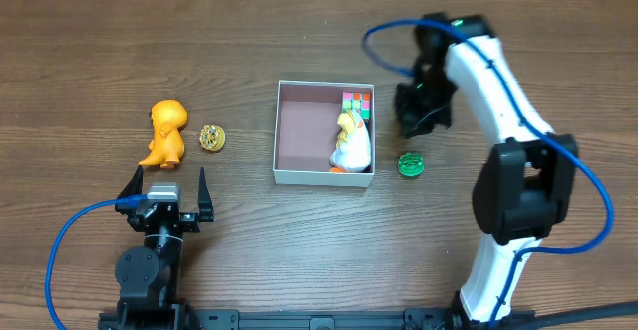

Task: Pack container
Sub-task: 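Withdraw the right gripper up and to the right, then lift the left gripper and move it toward the orange dinosaur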

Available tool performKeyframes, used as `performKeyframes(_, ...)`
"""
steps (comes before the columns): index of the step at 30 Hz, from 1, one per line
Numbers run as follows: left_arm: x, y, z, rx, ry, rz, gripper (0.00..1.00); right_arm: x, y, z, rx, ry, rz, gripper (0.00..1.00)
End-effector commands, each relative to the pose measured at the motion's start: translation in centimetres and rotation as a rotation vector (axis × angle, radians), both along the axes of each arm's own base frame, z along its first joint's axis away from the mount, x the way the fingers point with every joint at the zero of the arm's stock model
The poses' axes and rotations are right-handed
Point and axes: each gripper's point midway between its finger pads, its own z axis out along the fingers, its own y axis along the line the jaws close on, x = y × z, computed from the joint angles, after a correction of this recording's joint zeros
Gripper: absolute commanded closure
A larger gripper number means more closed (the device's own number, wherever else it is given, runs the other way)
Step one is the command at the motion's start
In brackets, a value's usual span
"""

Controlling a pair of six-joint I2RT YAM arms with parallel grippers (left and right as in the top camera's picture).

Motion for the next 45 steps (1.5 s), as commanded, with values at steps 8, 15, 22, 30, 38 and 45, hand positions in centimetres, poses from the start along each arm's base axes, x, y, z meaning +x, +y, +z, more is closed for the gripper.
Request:
performKeyframes(8,0.0,-0.1,0.0,-0.007,-0.002,-0.008,0.00,3.0,-7.0,6.9,-0.175,-0.170,-0.092,0.00)
performKeyframes(15,0.0,-0.1,0.0,-0.007,-0.002,-0.008,0.00,2.5,-11.7,10.5,-0.182,-0.262,-0.223,0.00)
performKeyframes(22,0.0,-0.1,0.0,-0.007,-0.002,-0.008,0.00,-0.2,-15.4,16.6,-0.217,-0.433,-0.291,0.00)
performKeyframes(30,0.0,-0.1,0.0,-0.007,-0.002,-0.008,0.00,-3.7,-22.9,19.5,-0.432,-0.477,-0.493,0.00)
performKeyframes(38,0.0,-0.1,0.0,-0.007,-0.002,-0.005,0.00,-5.2,-27.6,19.0,-0.431,-0.470,-0.659,0.00)
performKeyframes(45,0.0,-0.1,0.0,-0.007,-0.002,-0.005,0.00,-5.0,-29.9,18.2,-0.447,-0.480,-0.711,0.00)
